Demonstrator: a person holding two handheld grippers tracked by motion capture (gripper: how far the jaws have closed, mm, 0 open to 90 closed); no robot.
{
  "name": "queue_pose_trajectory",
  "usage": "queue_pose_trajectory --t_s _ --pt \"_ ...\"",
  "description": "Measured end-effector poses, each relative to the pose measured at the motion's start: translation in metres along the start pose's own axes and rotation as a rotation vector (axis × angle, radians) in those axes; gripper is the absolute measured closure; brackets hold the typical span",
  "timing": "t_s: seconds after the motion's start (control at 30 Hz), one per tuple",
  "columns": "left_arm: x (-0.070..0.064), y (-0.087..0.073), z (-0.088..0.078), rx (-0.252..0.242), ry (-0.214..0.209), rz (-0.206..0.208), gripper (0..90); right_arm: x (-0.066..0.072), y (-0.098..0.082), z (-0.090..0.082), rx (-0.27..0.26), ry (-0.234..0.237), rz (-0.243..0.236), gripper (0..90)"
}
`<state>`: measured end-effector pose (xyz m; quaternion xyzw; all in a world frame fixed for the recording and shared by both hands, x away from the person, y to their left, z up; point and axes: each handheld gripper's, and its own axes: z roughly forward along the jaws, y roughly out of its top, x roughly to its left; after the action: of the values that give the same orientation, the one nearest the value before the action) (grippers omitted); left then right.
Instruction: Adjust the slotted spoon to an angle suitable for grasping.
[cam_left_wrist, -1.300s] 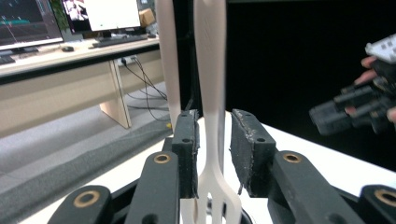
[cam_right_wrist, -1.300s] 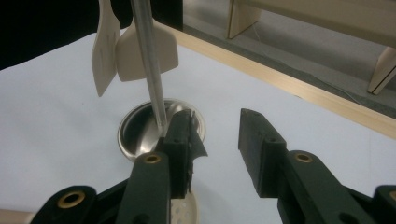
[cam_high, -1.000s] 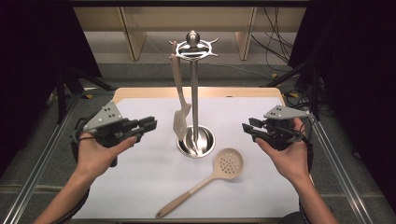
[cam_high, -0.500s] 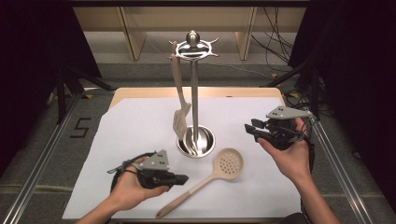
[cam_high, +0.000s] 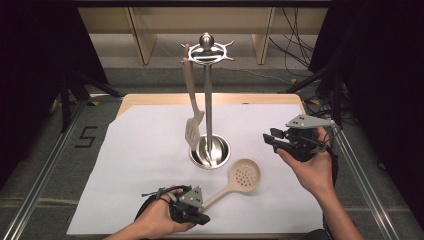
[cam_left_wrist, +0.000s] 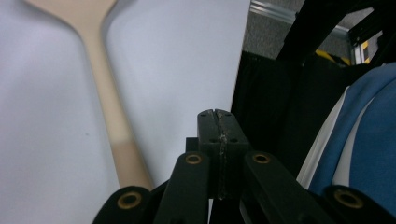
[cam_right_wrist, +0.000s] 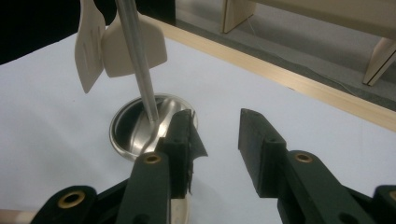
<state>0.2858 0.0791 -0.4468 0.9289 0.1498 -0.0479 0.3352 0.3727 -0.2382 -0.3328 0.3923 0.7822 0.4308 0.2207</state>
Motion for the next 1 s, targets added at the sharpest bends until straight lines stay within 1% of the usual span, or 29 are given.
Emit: queue_pose_trajectory --t_s 0.03,0.07,0.1,0.13,0.17,0.2,0.23,0.27,0.3,0.33,0.37,0.4,0.43,0.47,0.5,0.53,0.57,0.6,0.63,0.67,0.7,0.73,0.77,0.8,0.83,0.9,0.93,0.97,1.0 --pt "-0.001 -0.001 0.000 0.030 0.011 -0.001 89.3 0.000 0.000 0.000 -0.002 0.000 -0.002 65.7" --pt "-0.001 -0.001 0.000 0.048 0.012 0.002 89.3 -0.001 0.000 0.001 -0.003 0.000 -0.003 65.7" --pt "-0.001 -0.003 0.002 0.050 0.007 0.001 89.3 -0.001 0.000 0.002 -0.017 0.000 -0.009 65.7" --pt "-0.002 -0.004 0.003 0.073 0.011 -0.004 89.3 -0.001 0.000 0.002 -0.018 -0.004 -0.007 65.7" --pt "-0.002 -0.005 0.004 0.087 0.012 0.004 89.3 -0.001 0.000 0.001 -0.005 -0.002 -0.009 65.7" --pt "-0.003 -0.006 0.006 0.108 0.015 -0.003 89.3 0.000 0.000 0.000 0.000 0.001 -0.003 65.7" --pt "-0.003 -0.008 0.008 0.116 0.009 -0.005 89.3 0.001 0.000 0.000 0.006 0.008 0.009 65.7" --pt "-0.003 -0.009 0.009 0.132 0.006 -0.002 89.3 0.001 0.000 0.000 0.004 0.005 0.005 65.7" --pt "-0.004 -0.010 0.010 0.143 0.013 -0.016 89.3 0.000 0.000 0.001 -0.001 0.003 -0.011 65.7" --pt "-0.002 -0.010 0.010 0.164 0.021 0.013 89.3 0.000 0.000 0.001 -0.002 0.006 -0.013 65.7" --pt "-0.003 -0.013 0.012 0.162 0.023 -0.013 89.3 0.001 -0.001 0.002 -0.011 0.009 -0.005 65.6" --pt "0.001 -0.013 0.010 0.208 0.031 0.028 89.3 0.001 -0.001 0.002 -0.013 0.012 -0.007 65.6" --pt "0.000 -0.014 0.012 0.205 0.033 0.004 89.4 0.001 0.000 0.002 -0.006 0.011 -0.010 65.5" --pt "0.003 -0.015 0.012 0.239 0.037 0.034 89.4 0.001 -0.001 0.003 -0.025 0.002 -0.017 65.4" --pt "0.003 -0.016 0.012 0.252 0.042 0.032 89.4 0.002 -0.001 0.003 -0.012 0.003 -0.008 65.4" --pt "0.003 -0.017 0.012 0.250 0.048 0.027 89.3 0.003 -0.001 0.003 -0.005 0.006 -0.004 65.4" --pt "0.004 -0.017 0.012 0.251 0.044 0.016 89.4 0.003 -0.001 0.003 0.002 0.011 -0.001 65.3" --pt "0.005 -0.017 0.011 0.254 0.043 0.020 89.4 0.002 -0.001 0.003 0.003 0.011 -0.001 65.3" --pt "0.005 -0.017 0.011 0.258 0.052 0.016 89.4 0.002 -0.001 0.003 0.003 0.010 -0.002 65.3" --pt "0.004 -0.018 0.012 0.244 0.051 -0.019 89.4 0.002 -0.001 0.004 0.002 0.010 -0.003 65.3" --pt "0.006 -0.018 0.011 0.253 0.054 -0.009 89.5 0.002 -0.001 0.004 0.003 0.012 -0.003 65.3" --pt "0.006 -0.018 0.010 0.262 0.059 -0.022 89.5 0.003 -0.001 0.004 0.003 0.013 -0.003 65.3" --pt "0.007 -0.018 0.010 0.268 0.066 -0.025 89.5 0.003 -0.001 0.004 0.004 0.011 -0.002 65.2" --pt "0.009 -0.017 0.009 0.271 0.066 -0.018 89.5 0.004 0.000 0.003 0.009 0.013 0.008 65.2" --pt "0.009 -0.017 0.009 0.276 0.069 -0.029 89.5 0.004 -0.001 0.003 0.008 0.013 0.002 65.2" --pt "0.011 -0.017 0.008 0.293 0.076 -0.029 89.5 0.003 0.000 0.004 0.006 0.015 -0.004 65.2" --pt "0.012 -0.017 0.008 0.297 0.086 -0.042 89.5 0.004 -0.001 0.004 0.008 0.015 0.000 65.2" --pt "0.014 -0.016 0.007 0.312 0.098 -0.031 89.5 0.004 0.000 0.003 0.008 0.014 0.002 65.2" --pt "0.016 -0.016 0.006 0.317 0.113 -0.029 89.5 0.004 0.000 0.003 0.008 0.014 0.001 65.2"
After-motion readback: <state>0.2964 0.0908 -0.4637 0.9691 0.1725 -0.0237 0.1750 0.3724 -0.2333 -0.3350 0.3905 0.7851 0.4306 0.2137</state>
